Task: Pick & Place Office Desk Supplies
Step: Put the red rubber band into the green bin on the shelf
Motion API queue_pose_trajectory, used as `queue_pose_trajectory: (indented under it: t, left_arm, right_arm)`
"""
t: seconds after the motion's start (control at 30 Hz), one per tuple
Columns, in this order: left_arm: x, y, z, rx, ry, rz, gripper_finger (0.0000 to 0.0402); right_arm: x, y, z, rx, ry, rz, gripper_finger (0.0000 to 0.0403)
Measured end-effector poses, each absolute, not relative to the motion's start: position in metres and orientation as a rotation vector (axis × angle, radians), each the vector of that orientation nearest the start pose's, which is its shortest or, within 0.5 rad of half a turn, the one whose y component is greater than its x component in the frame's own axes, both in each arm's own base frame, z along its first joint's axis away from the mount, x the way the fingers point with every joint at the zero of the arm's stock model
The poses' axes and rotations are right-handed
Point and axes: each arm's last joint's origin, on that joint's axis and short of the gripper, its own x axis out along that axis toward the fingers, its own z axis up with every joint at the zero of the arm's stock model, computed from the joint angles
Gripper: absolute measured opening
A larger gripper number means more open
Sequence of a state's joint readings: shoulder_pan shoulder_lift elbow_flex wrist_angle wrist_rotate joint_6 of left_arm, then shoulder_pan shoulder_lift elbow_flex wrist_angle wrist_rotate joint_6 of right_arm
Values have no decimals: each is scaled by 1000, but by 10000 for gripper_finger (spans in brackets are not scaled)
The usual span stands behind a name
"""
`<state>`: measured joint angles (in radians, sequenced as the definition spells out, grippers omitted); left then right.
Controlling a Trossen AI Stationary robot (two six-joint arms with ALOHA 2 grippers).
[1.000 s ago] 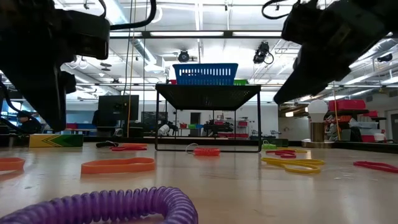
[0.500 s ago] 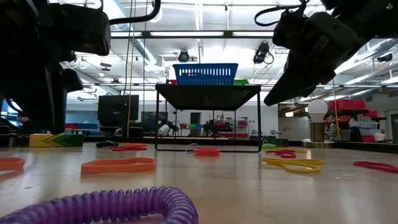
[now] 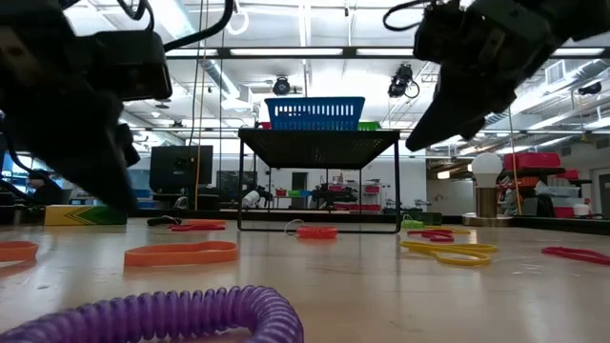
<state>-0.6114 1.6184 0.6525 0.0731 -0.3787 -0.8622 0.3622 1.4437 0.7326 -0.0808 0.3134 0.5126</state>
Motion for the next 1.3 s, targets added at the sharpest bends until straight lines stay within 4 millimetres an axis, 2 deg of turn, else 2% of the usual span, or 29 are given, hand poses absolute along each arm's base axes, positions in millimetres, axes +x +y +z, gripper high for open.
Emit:
queue_pose_trajectory:
  t: [0.13,0.4,0.53,0.63,0.83,0.93,1.13,1.3]
  left_arm:
    - [232,-150,123,-391,692,189,4]
    - [209,-134,105,-463,462,252,4]
    - [208,-128,104,-456,400,314,10]
    - [211,-123,104,-467,381,351,15]
    - [216,-117,105,-483,367,381,16]
    - [218,-112,106,-531,355,406,17]
    - [222,-107,107,-554,352,401,18]
    - [223,-108,107,-566,353,385,18]
  right_arm:
    - [267,92,194,205,777,-149,2]
    - [264,100,217,156,968,-40,1]
    - [266,103,224,190,979,-25,1]
    - [269,107,216,241,1033,43,1]
    - [266,106,210,327,1098,-44,1]
    - [262,104,206,327,1148,-78,2]
    - [256,102,182,297,1250,-112,12]
    - [251,101,179,284,1308,-117,41]
